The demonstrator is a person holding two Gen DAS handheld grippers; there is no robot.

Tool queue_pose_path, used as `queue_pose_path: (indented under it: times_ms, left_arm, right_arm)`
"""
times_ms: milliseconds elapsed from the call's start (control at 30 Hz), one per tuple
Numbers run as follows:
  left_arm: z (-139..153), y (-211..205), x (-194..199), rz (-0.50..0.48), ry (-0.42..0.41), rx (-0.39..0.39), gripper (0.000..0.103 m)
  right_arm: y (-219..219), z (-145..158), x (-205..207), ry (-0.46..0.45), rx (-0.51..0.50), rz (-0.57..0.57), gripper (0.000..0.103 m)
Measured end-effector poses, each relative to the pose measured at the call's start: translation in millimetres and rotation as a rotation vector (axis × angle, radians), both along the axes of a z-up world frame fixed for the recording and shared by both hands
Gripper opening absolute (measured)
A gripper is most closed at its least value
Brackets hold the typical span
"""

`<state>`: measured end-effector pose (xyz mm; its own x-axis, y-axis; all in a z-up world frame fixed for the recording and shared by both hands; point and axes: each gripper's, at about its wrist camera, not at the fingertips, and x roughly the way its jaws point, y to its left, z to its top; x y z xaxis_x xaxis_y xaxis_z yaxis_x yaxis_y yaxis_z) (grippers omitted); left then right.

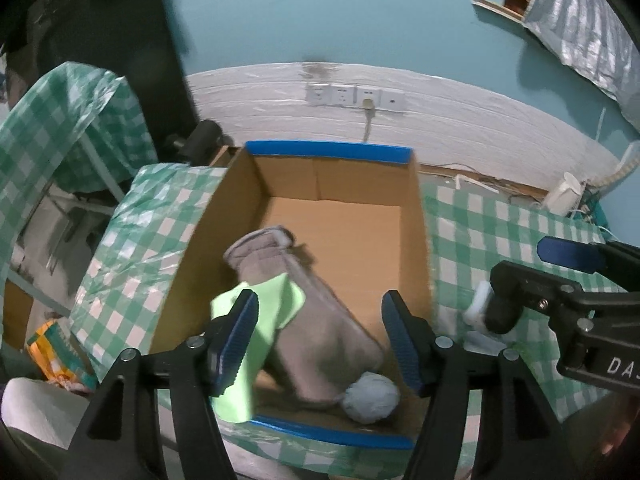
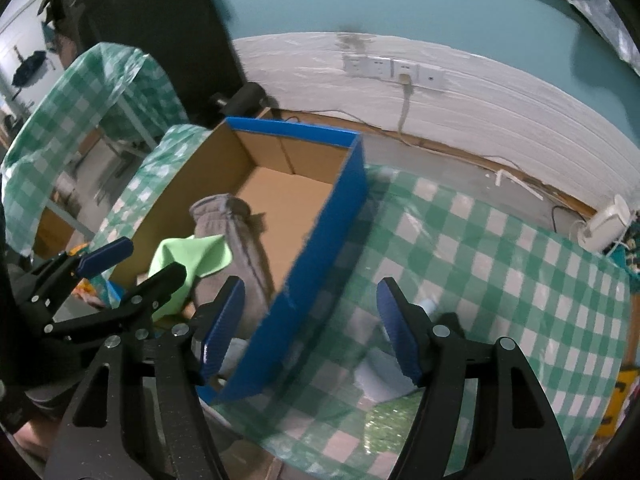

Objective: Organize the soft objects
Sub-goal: 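Lower both held items into the box and open both tools, then move both tools back over the table toward the remaining items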

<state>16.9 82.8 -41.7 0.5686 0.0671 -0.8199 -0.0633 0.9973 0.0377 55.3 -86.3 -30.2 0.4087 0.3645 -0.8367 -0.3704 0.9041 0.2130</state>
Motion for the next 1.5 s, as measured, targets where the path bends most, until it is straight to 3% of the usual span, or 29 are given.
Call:
queue_pose_path:
  times_ms: [400, 867, 1200, 1500]
  left_arm:
    - [4.2, -56.3, 4.5, -0.108, 0.000, 0.003, 0.074]
    - [-25.5, -129.3, 3.7, -0.236, 0.065, 0.098, 0.080]
    - [-60.3, -155.2, 0.9, -0.258, 0.143, 0.163, 0.080]
    - [-85.6, -157.6, 6.6, -0.230, 0.217, 0.132, 0.080]
  right_arm:
    - [-67.8, -14.7, -10.6, 0.030, -0.035, -0.098, 0.071]
    - [-126.7, -45.4, -23.5, 0.097, -0.063, -0.187, 0.072]
    - [-142.3, -85.1, -29.3, 0.207, -0.122, -0.199, 0.073]
    - [-133.1, -126.4, -34.5, 0.293, -0.197, -0.138, 0.073]
